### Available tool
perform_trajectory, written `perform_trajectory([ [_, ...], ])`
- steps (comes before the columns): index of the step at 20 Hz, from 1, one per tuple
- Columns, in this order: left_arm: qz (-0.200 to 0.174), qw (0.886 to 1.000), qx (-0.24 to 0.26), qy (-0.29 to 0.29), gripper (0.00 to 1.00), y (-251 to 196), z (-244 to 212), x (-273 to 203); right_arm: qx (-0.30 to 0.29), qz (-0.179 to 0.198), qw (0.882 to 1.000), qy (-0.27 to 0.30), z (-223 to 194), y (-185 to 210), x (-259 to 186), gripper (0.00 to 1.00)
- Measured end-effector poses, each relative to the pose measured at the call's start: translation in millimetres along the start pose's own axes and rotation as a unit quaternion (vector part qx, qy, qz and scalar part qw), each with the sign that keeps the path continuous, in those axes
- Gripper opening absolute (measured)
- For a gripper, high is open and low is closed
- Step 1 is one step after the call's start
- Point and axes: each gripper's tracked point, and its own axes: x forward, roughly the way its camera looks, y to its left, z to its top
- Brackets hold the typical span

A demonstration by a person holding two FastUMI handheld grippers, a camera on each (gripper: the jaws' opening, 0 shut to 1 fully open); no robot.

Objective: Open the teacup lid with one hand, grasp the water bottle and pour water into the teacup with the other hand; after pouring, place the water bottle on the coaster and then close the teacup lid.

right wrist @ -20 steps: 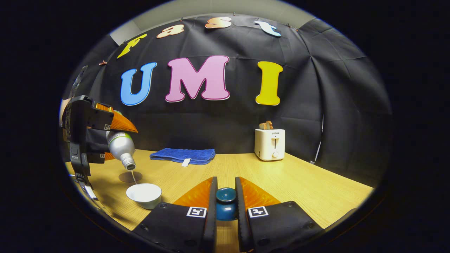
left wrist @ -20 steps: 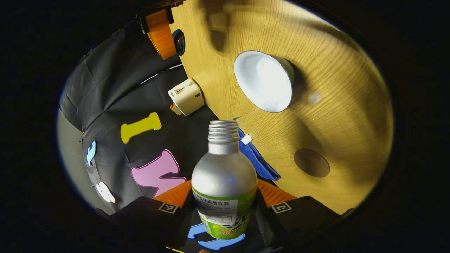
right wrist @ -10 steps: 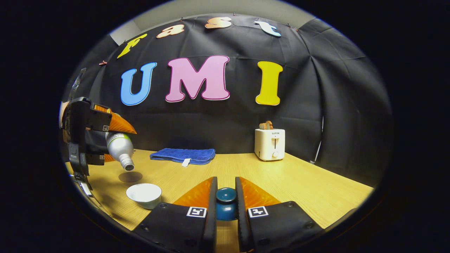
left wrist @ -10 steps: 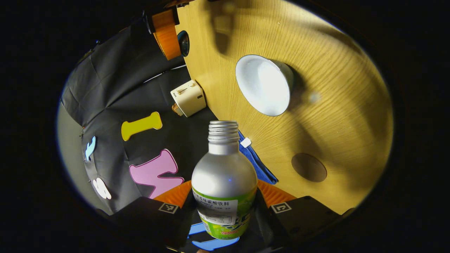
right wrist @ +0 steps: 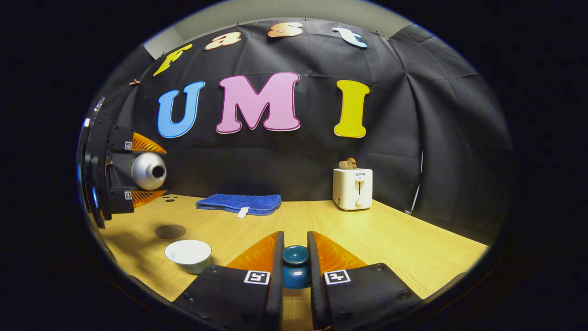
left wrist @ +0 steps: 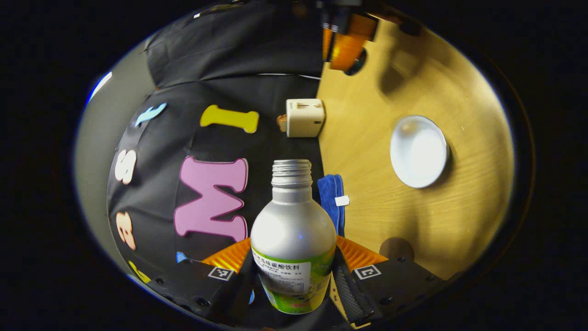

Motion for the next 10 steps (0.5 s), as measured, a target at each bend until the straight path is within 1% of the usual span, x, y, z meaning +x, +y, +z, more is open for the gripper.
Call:
perform_trajectory([
  [1,0.017,0.999,-0.047,-0.001,0.79,4.1,-0.3,-3.8,0.0,0.0,1.0,0.0,0.0,-0.6,-0.2,0.28],
  [2,0.036,0.994,-0.1,0.001,0.8,7.2,-3.3,-7.9,0.0,0.0,1.0,0.0,0.1,-0.7,-0.2,0.28],
  [3,0.048,0.986,-0.158,0.008,0.79,6.8,-6.3,-10.4,0.0,0.0,1.0,0.0,-0.3,0.0,-0.1,0.28],
  [4,0.062,0.974,-0.218,0.016,0.79,5.8,-10.4,-12.6,0.0,0.0,1.0,0.0,0.0,-0.1,0.1,0.28],
  [5,0.073,0.958,-0.278,0.021,0.79,5.1,-13.9,-13.4,0.0,0.0,1.0,0.0,0.2,-0.2,-0.2,0.28],
  [6,0.085,0.937,-0.339,0.026,0.79,4.5,-17.9,-12.5,0.0,0.0,1.0,0.0,0.3,-0.1,-0.4,0.28],
  [8,0.096,0.886,-0.453,0.025,0.79,0.2,-20.1,-10.2,0.0,0.0,1.0,0.0,0.2,0.0,-0.5,0.28],
  [9,0.103,0.86,-0.499,0.022,0.79,-0.9,-24.3,-2.0,0.0,0.001,1.0,0.0,0.2,0.3,-0.4,0.28],
  [10,0.112,0.837,-0.535,0.021,0.79,-2.9,-26.6,1.5,0.0,0.003,1.0,0.0,0.0,0.8,0.0,0.28],
])
